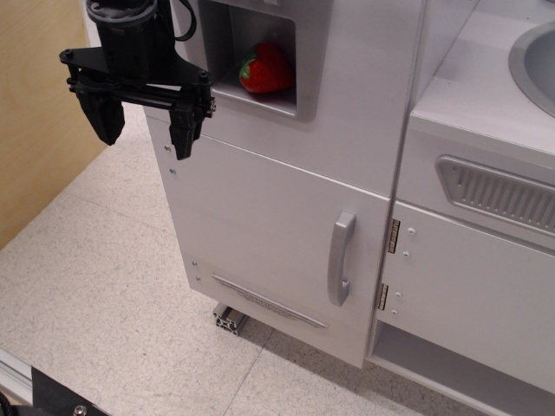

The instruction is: Open low fridge

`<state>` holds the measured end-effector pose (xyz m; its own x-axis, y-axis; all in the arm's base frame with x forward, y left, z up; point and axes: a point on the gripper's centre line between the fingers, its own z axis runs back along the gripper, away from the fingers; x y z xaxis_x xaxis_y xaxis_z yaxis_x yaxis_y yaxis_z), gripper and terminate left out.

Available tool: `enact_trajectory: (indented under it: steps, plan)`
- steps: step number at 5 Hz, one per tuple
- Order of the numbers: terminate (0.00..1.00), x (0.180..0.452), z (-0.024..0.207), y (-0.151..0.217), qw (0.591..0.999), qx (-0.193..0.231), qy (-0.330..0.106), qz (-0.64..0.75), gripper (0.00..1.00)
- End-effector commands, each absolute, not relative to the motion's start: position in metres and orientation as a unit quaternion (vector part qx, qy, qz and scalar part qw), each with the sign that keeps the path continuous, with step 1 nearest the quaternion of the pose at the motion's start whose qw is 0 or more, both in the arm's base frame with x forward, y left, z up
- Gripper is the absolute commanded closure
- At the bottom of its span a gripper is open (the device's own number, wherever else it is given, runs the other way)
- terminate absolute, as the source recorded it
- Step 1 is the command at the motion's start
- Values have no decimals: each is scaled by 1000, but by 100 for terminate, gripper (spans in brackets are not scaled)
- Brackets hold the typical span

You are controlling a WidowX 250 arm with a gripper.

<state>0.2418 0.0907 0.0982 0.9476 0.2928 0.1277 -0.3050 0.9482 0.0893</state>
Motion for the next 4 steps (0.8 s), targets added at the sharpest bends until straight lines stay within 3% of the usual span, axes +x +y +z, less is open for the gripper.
enact_trajectory:
  steps: [1, 2, 3, 4]
  plan:
    - [0, 242, 98, 91, 985, 54, -57, 152, 0]
    - [0, 239, 74, 46, 991, 55, -75, 100, 0]
    - [0, 239, 56, 7, 997, 21, -69, 32, 0]
    - [0, 249, 41, -25, 995, 14, -103, 0, 0]
